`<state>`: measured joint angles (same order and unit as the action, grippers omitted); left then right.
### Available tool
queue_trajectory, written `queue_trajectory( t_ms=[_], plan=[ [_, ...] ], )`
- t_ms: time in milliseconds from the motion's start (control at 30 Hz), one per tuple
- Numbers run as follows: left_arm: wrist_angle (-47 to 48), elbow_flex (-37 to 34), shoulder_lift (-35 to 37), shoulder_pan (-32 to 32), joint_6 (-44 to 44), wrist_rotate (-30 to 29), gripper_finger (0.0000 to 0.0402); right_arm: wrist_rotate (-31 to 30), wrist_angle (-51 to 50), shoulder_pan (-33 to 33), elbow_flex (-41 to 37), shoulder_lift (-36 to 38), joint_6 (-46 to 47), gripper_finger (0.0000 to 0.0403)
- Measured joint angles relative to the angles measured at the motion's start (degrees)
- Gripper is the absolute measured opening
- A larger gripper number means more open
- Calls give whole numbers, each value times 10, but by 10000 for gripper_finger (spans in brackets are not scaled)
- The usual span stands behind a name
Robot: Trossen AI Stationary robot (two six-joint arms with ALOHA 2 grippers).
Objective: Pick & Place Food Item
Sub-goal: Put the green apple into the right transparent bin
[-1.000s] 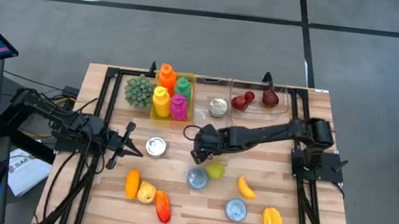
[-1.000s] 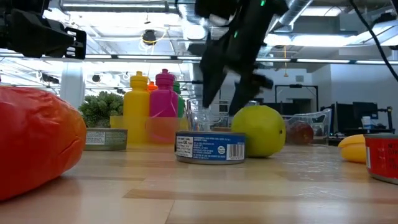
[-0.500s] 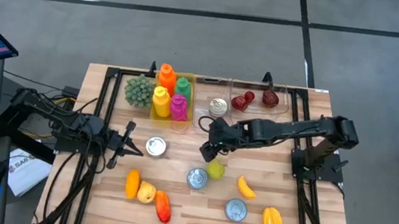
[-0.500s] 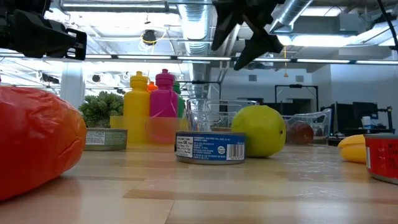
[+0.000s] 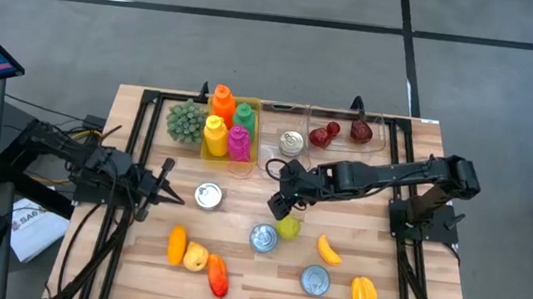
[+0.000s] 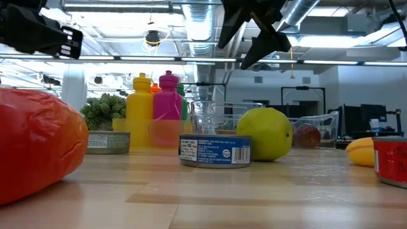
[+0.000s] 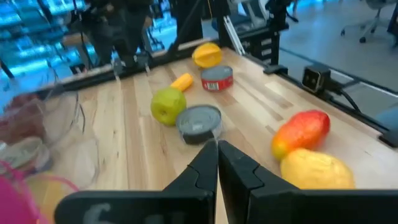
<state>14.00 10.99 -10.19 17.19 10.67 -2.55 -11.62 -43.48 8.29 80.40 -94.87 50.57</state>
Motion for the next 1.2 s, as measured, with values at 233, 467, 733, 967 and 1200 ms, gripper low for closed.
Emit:
queue_trajectory(
  t_ms=[233,467,733,967,1200],
  plan=[
    [-17,12,33,0,21,0,2,0,-5,0,0,0,0,317],
    [-15,12,34,0,24,0,2,-3,-3,-2,0,0,0,317],
    [-15,12,33,0,24,0,2,-3,-2,4,0,0,0,317],
    [-16,12,33,0,24,0,2,-4,-2,3,0,0,0,317],
    [-16,12,33,0,24,0,2,-4,-1,3,0,0,0,317]
  ],
)
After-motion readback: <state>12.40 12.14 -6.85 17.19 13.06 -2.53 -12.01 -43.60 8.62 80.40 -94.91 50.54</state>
